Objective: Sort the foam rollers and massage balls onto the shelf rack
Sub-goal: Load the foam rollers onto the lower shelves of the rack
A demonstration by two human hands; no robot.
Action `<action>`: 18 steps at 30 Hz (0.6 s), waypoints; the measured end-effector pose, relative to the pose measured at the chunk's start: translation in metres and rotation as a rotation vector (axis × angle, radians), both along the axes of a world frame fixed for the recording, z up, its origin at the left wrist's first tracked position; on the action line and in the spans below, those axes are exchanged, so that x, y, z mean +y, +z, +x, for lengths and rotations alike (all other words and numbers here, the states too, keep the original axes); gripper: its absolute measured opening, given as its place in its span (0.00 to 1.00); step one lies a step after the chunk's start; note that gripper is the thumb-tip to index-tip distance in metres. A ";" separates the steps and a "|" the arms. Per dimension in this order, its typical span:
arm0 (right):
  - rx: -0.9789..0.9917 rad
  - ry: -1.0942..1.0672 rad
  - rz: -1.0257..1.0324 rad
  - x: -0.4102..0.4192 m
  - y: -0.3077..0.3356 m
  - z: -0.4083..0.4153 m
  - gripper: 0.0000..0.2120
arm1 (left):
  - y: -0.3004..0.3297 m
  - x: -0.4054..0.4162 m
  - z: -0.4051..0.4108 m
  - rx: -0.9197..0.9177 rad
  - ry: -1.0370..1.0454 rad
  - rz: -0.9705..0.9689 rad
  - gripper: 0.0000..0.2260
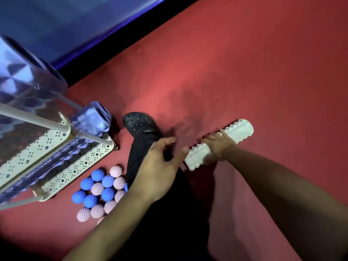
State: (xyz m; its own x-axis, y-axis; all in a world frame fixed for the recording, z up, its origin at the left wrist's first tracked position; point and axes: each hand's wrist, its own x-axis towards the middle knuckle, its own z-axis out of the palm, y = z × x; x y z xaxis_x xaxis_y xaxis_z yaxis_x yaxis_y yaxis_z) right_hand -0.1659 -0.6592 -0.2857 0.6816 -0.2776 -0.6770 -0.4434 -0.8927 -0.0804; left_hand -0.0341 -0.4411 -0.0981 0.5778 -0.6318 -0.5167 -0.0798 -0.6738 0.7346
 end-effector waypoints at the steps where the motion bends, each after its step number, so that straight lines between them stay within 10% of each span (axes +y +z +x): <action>1: 0.037 0.022 -0.003 0.000 -0.001 0.003 0.51 | 0.000 -0.001 0.000 0.002 0.000 0.008 0.22; 10: -0.126 -0.322 0.052 0.034 0.023 -0.030 0.47 | 0.001 -0.003 -0.001 -0.087 0.071 0.021 0.22; 18: -0.927 -0.948 0.346 0.076 0.166 -0.013 0.22 | 0.055 0.038 -0.002 -0.310 0.169 0.003 0.16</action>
